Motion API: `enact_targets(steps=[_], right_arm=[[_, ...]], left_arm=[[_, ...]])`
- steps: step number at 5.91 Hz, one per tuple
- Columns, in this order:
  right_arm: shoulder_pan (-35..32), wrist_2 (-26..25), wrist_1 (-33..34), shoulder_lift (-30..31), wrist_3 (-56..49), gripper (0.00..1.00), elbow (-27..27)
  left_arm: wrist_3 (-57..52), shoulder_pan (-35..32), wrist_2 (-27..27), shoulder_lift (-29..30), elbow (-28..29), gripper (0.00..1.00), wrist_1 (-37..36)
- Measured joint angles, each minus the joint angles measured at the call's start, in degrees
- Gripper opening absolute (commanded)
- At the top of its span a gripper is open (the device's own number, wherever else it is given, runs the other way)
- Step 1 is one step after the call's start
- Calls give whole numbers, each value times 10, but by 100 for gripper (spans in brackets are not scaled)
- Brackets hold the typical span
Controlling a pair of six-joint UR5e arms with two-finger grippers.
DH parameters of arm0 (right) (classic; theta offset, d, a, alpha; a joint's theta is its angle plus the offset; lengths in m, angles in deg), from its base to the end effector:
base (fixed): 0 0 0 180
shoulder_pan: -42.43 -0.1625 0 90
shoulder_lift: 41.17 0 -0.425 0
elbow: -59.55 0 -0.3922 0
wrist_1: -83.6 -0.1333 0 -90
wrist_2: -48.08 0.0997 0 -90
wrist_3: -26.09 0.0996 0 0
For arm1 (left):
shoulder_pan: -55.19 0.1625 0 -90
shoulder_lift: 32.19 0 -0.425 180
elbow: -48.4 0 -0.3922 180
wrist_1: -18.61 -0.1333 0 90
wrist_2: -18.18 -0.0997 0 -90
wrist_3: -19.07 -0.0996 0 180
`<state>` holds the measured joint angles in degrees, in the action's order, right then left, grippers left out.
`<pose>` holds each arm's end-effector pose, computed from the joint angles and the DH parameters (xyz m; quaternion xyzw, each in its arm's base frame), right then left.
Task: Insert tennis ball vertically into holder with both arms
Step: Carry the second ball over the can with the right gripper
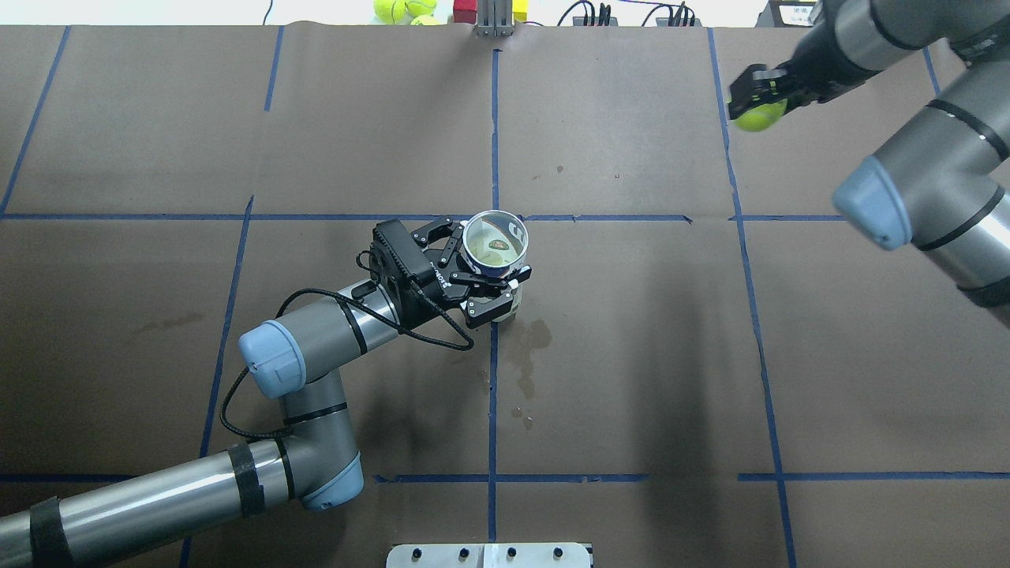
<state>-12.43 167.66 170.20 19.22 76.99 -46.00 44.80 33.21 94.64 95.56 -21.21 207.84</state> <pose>-0.2866 -0.5534 0.2365 0.1319 -0.4414 0.0169 0.8874 0.5687 -0.3984 0.2490 0.6227 0.5743 0.0947 0.5229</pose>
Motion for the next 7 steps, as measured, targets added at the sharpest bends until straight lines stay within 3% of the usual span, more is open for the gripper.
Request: enact_targets(steps=[4,6,7], right_arm=[[175,-145,132,-152,207,31,-23],[213,-173,148,-173,231,31,-22],[219,-175,149,-177,235,45,-23]], left_arm=[[0,0,0,2,0,92,0],[0,0,1,2,0,92,0],[0,0,0,2,0,92,0]])
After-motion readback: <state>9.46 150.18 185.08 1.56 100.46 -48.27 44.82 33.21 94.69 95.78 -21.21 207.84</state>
